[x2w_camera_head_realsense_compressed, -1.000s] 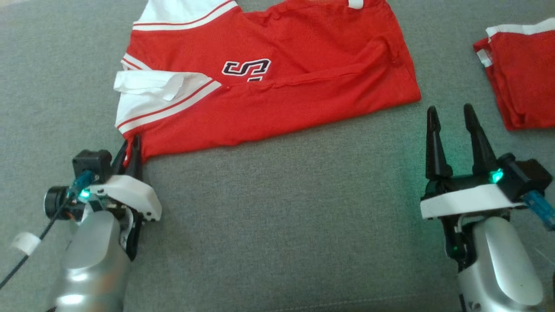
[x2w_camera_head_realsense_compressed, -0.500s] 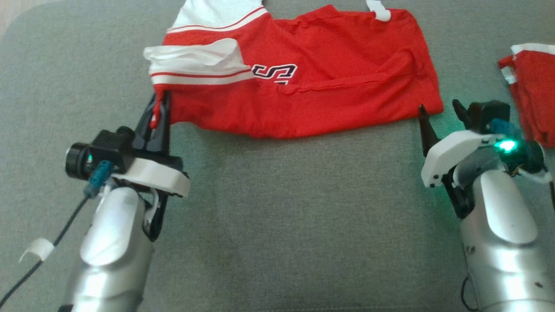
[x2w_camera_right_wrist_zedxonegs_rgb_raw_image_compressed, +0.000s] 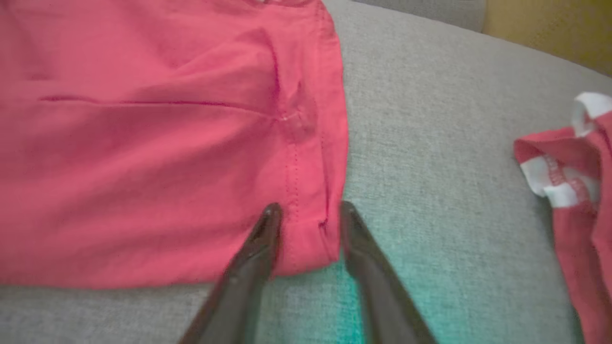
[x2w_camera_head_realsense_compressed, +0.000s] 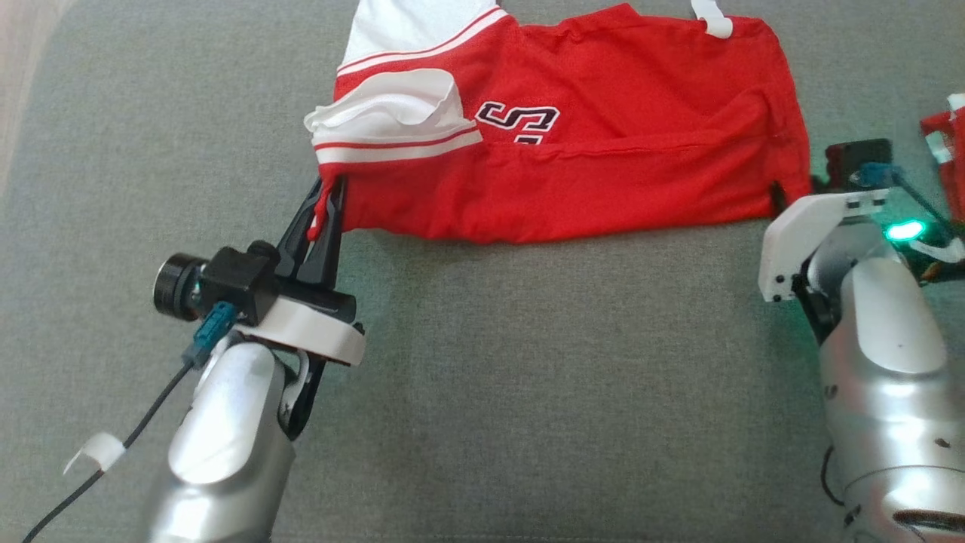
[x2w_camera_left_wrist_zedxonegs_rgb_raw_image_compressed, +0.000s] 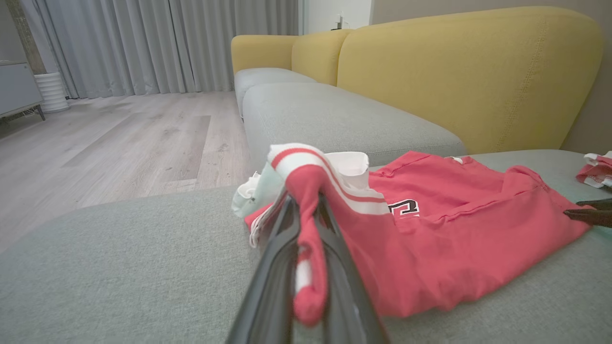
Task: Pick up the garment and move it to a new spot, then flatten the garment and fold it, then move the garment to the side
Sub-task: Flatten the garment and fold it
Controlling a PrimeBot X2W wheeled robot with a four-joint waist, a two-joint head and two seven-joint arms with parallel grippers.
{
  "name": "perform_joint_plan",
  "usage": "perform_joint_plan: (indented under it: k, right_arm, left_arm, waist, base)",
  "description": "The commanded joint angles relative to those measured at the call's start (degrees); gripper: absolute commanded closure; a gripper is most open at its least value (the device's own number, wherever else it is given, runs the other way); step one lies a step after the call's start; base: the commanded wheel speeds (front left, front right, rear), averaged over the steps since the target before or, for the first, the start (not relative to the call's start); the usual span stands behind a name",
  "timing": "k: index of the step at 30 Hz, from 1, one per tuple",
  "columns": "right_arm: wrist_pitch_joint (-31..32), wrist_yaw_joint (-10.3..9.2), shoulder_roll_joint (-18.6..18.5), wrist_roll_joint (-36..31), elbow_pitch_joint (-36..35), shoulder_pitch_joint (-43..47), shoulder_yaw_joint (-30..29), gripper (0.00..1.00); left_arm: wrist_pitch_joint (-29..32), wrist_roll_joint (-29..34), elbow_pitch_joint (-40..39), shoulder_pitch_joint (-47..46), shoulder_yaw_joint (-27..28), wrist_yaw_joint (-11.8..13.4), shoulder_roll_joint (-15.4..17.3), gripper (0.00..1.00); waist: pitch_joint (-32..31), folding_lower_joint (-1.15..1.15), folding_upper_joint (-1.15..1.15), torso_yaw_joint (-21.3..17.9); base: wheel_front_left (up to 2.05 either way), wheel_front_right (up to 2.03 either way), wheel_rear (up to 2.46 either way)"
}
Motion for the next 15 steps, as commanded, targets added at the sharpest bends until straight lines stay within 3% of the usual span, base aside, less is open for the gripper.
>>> perform_joint_plan:
  k: [1,7,15]
  right_arm:
    - [-0.03,-0.05,0.28,-1.5,0.24,-0.05,0.55,1.0]
    - [-3.22,-0.05,0.28,-2.35,1.23,0.73,-0.52,1.0]
    - [-6.68,-0.05,0.28,0.4,1.92,6.94,-1.18,1.0]
  left_arm:
    - [-0.62,0.43,-0.92,-0.18,1.77,0.09,1.12,1.0]
    - [-0.62,0.03,2.79,0.64,1.82,0.22,1.58,1.0]
    - [1.93,-1.16,8.33,5.34,1.78,0.48,3.16,1.0]
  waist:
    - [-0.19,0.0,0.0,0.1]
    - [-2.48,0.0,0.0,-0.17]
    - [-10.4,0.0,0.0,-1.3]
  base:
    - [0.0,0.0,0.0]
    - [0.0,0.0,0.0]
    - [0.0,0.0,0.0]
